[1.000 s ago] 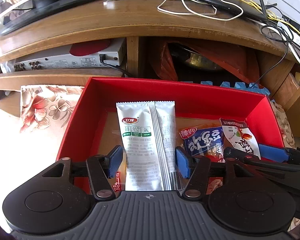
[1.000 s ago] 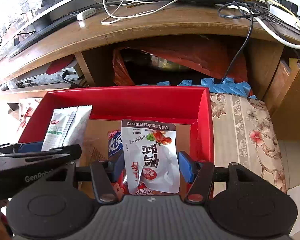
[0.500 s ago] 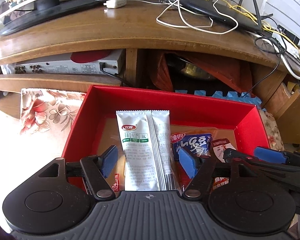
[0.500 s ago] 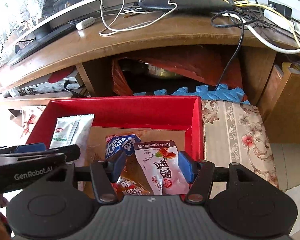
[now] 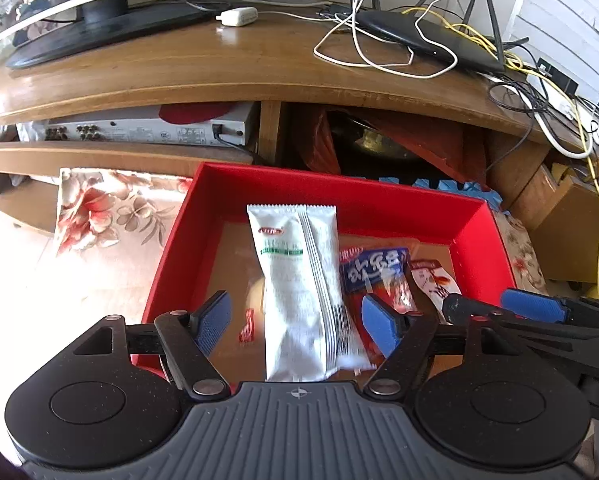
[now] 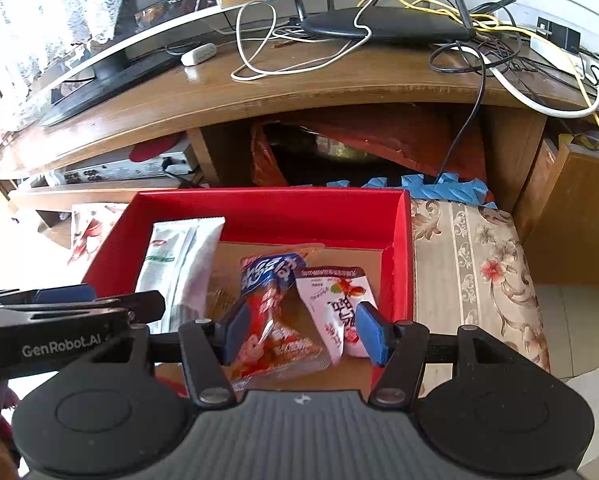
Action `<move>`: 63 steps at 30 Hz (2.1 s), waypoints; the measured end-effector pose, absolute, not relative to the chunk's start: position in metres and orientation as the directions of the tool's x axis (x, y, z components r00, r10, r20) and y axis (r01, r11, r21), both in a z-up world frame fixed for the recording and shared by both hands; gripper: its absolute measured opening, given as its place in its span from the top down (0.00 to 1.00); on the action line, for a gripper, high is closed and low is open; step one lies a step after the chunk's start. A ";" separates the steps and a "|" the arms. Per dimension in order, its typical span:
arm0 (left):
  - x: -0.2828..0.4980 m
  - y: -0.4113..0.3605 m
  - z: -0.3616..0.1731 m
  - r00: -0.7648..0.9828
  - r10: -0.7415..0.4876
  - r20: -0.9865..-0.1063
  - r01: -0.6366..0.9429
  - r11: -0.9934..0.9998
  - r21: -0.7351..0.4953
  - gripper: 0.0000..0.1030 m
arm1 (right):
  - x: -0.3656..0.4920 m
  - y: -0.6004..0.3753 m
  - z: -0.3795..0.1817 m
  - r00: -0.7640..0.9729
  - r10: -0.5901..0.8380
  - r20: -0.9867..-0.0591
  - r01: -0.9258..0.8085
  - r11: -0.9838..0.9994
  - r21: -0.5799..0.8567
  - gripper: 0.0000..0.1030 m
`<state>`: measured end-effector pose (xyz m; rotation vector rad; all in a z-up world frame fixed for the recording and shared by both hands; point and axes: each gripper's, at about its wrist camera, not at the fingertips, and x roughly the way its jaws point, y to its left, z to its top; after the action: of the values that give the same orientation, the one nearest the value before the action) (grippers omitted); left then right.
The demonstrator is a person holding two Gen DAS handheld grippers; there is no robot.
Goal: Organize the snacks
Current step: 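Open both grippers to drop the biscuit packet and jerky pouch into the box, then withdraw both grippers from the box toward the remaining snacks on the table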
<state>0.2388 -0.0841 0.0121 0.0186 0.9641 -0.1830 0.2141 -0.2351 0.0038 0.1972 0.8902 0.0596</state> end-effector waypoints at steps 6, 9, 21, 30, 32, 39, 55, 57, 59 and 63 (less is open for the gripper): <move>0.218 -0.075 0.016 0.553 -0.159 -0.818 0.173 0.982 -0.074 0.24 | 0.196 -0.228 0.009 0.632 0.150 -0.761 0.011 0.979 0.202 0.46; 0.206 -0.070 0.017 0.548 -0.169 -0.820 0.176 0.981 -0.084 0.24 | 0.185 -0.226 0.012 0.632 0.163 -0.758 -0.001 0.978 0.210 0.46; 0.168 -0.059 0.007 0.490 -0.187 -0.852 0.201 0.975 -0.099 0.22 | 0.143 -0.218 0.020 0.628 0.195 -0.753 -0.040 0.975 0.220 0.46; 0.164 -0.063 -0.020 0.414 -0.168 -0.895 0.239 0.968 -0.072 0.20 | 0.135 -0.220 0.013 0.602 0.209 -0.770 -0.050 0.973 0.225 0.46; 0.164 -0.063 -0.024 0.406 -0.164 -0.899 0.253 0.965 -0.062 0.17 | 0.135 -0.220 0.012 0.598 0.213 -0.773 -0.055 0.973 0.225 0.46; 0.164 -0.055 -0.029 0.376 -0.164 -0.912 0.261 0.963 -0.065 0.17 | 0.135 -0.218 0.010 0.586 0.220 -0.780 -0.062 0.972 0.227 0.46; 0.164 -0.066 -0.052 0.347 -0.121 -0.930 0.294 0.956 -0.015 0.28 | 0.133 -0.207 0.005 0.562 0.231 -0.794 -0.097 0.972 0.215 0.46; 0.159 -0.065 -0.050 0.355 -0.117 -0.928 0.293 0.956 -0.009 0.31 | 0.131 -0.207 0.006 0.561 0.235 -0.794 -0.104 0.971 0.214 0.46; 0.153 -0.064 -0.048 0.362 -0.114 -0.925 0.295 0.955 -0.002 0.35 | 0.126 -0.204 0.006 0.557 0.242 -0.794 -0.121 0.970 0.210 0.46; 0.138 -0.057 -0.044 0.363 -0.119 -0.924 0.294 0.956 -0.008 0.46 | 0.112 -0.196 0.000 0.528 0.254 -0.811 -0.169 0.967 0.193 0.46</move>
<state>0.1380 -0.0573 -0.0441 0.1691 1.1705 -0.2675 0.1122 -0.1961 -0.0002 0.0947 0.9834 0.2528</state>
